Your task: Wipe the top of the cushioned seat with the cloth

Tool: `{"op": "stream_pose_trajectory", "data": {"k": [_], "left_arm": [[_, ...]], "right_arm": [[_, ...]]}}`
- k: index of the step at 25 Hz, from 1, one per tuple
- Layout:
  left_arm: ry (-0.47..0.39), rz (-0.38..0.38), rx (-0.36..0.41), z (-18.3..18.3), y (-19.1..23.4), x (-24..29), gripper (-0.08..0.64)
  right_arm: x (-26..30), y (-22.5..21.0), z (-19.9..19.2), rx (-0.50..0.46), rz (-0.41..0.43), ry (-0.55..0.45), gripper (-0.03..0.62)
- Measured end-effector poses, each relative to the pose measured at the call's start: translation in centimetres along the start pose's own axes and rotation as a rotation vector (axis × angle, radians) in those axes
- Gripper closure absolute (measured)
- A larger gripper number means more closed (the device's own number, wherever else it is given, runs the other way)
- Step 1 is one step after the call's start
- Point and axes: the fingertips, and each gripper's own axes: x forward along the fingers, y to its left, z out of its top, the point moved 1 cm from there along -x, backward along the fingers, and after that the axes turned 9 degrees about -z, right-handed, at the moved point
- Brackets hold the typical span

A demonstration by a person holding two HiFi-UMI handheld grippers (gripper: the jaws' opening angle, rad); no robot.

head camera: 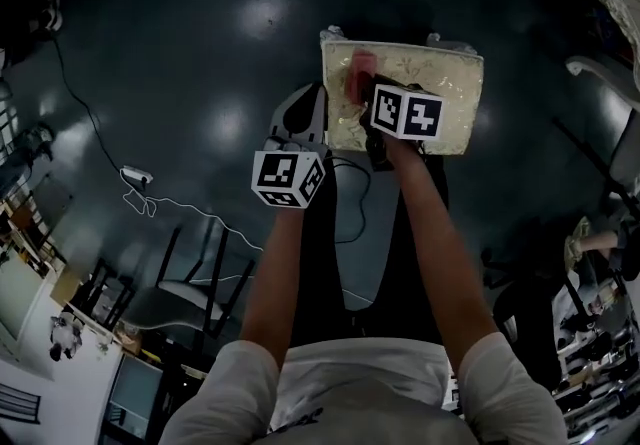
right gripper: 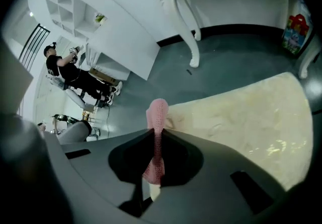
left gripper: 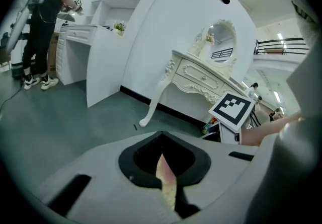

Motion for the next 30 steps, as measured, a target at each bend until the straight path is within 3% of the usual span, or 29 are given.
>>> {"op": "stream_pose_trajectory", "data": {"k": [4, 8, 11, 20, 30], "left_arm": [[-0.006, 0.022, 0.007, 0.5, 3.6, -3.1, 0.546], [-0.006, 0.036, 0.012, 0.6, 5.7, -5.0, 0.546], [-0.006, 0.041, 0.009, 0.5, 6.1, -5.4, 0.546], [0.015, -0.001, 0.0, -0.6, 2.5, -2.3, 0.546], [0.049, -0.083, 0.012, -2.2, -4.7, 4.1, 0.546]], "right_arm": [[3.8, 5.3, -2.2, -0.059, 0.003, 0.055, 0.569], [6.1, 6.6, -3.2, -0.112, -0.085, 0.08, 0.569], [6.3, 5.7, -3.1, -0.138, -0.134, 0.079, 0.569], [3.9, 3.3, -2.2, -0.153, -0.113, 0.043, 0.569], [-0.9, -6.9, 0.1, -0.097, -0.169, -0.012, 0.569]]}}
